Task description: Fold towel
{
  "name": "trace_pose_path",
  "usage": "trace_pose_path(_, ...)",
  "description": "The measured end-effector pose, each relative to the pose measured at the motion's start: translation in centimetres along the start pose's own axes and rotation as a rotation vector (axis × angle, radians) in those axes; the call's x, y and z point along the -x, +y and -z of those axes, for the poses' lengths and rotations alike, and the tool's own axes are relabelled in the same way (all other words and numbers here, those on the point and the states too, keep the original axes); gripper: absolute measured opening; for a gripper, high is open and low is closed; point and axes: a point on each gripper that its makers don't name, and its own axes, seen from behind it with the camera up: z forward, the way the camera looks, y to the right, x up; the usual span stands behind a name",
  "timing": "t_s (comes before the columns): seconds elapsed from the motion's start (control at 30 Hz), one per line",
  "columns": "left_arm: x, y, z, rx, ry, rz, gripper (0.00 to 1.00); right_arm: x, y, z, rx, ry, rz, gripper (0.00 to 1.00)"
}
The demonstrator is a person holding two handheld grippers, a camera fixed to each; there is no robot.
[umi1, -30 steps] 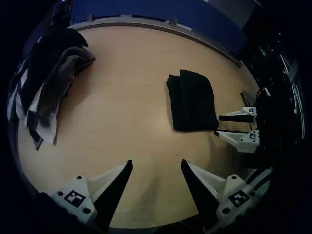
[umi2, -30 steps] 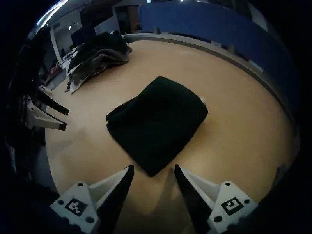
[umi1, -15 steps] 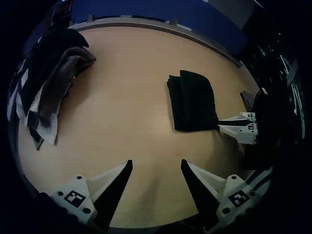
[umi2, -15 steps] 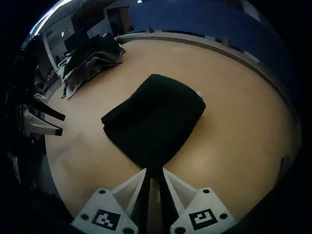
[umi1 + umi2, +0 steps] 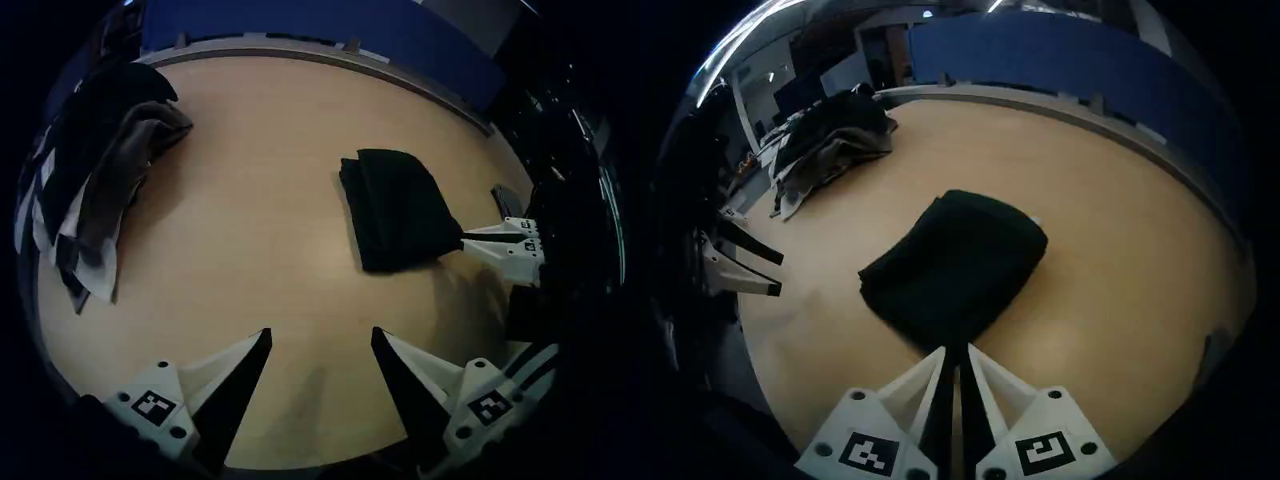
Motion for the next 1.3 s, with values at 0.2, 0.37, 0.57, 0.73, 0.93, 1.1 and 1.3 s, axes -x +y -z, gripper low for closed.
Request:
trace_pose_path(0.2, -0.7, 0.3, 0.1, 0.005, 0.013, -0.005, 0.92, -4.1, 0.4, 2.4, 0.014, 0.090, 0.032, 0.04)
trace_pose_path(0.37, -1.3, 0.7, 0.1, 0.014, 0.024, -0.008, 0.92, -7.6, 0.6, 5.0, 0.023, 0.160, 0.054, 0.04)
trace_pose_path(0.57, -2.0, 1.3, 0.1, 0.023, 0.037, -0.021, 0.92, -10.4, 1.2, 8.2, 0.041, 0.223, 0.061, 0.03)
trace_pose_path(0.73, -2.5, 1.7, 0.1, 0.028, 0.047, -0.028, 0.92, -11.2, 1.9, 10.2, 0.059, 0.249, 0.062, 0.03)
trace_pose_path(0.93, -2.8, 2.2, 0.3, 0.033, 0.051, -0.034, 0.92, -11.1, 3.7, 12.0, 0.095, 0.261, 0.062, 0.03)
trace_pose_path(1.1, -3.1, 2.7, 0.4, 0.035, 0.052, -0.043, 0.92, -11.3, 5.3, 13.4, 0.120, 0.281, 0.041, 0.03)
trace_pose_path(1.3, -3.3, 3.3, 0.5, 0.037, 0.051, -0.049, 0.92, -11.4, 7.4, 15.0, 0.152, 0.305, 0.016, 0.03)
